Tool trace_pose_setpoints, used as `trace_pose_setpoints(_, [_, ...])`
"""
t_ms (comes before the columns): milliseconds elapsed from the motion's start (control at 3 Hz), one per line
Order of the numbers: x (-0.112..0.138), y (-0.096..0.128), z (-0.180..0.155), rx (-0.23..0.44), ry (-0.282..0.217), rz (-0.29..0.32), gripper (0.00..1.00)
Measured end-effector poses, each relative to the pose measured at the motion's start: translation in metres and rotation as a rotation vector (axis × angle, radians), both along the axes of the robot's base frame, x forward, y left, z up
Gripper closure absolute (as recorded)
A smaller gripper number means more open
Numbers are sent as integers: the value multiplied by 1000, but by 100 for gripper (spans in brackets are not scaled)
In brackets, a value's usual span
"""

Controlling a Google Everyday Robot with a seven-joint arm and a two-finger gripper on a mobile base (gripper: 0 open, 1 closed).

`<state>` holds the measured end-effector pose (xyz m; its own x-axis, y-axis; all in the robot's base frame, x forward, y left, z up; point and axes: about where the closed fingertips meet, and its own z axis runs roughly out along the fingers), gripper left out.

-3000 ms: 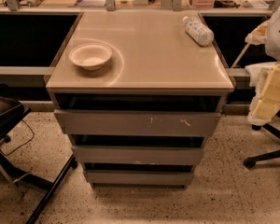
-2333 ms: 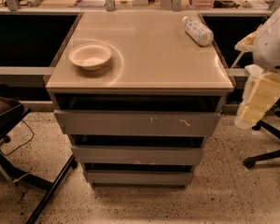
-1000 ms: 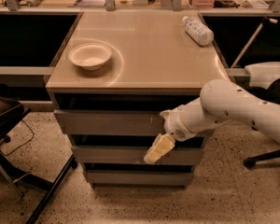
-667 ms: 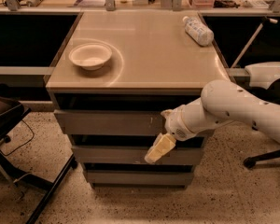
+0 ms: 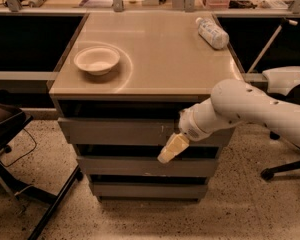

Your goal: Open top drawer

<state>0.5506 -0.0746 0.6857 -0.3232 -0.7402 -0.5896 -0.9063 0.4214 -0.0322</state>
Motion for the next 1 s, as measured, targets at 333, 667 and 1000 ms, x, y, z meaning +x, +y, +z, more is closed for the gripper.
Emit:
trace_pose_setpoints(333, [29,-19,2,-43,-61,-61,0])
trace_pose_setpoints(667, [32,-21,2,-48,-70,-68,0])
trace_pose_setpoints(1000, [29,-6,-12,-92,-80,-73,0])
